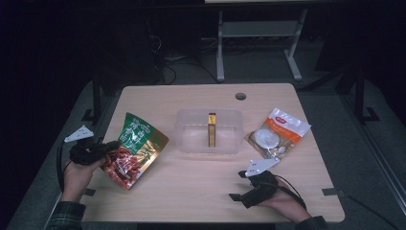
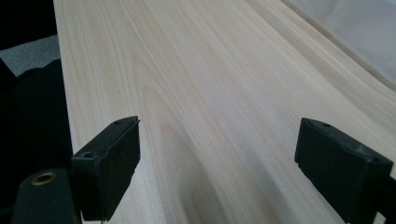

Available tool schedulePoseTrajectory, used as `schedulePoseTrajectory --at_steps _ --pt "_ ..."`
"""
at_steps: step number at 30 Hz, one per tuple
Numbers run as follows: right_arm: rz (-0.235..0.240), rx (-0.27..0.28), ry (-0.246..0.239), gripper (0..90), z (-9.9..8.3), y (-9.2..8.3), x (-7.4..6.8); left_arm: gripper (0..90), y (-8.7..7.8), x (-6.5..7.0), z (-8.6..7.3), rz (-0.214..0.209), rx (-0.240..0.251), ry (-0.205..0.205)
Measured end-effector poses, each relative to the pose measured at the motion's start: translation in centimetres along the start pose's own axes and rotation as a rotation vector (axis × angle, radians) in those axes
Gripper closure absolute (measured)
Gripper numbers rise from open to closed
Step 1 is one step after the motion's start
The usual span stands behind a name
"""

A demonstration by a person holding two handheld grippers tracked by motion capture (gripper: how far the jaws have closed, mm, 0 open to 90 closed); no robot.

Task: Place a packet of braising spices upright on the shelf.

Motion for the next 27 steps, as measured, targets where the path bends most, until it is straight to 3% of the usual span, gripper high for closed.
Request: schedulePoseTrajectory --at_steps 6,11,27 --pt "-0.001 0.038 0.004 13.8 0.7 -0.1 -0.2 90.0 0.0 1.6 1.4 -0.040 0.036 0.016" --pt "0.019 0.079 0.016 14.0 1.8 0.0 -0.6 90.0 0.4 3.5 2.7 -0.097 0.064 0.040" --pt "0.080 0.145 0.009 14.3 5.1 1.8 -2.0 90.0 2.1 8.9 5.1 -0.216 0.092 0.109"
Point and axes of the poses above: each handheld gripper's, and its own axes: y roughly forward along the jaws, z roughly out of its top, x roughly to its right, the point moved 5 cm from there along y, roughly forward along the jaws, and after that the axes turned 11 degrees about y, right-handed, at the moved point
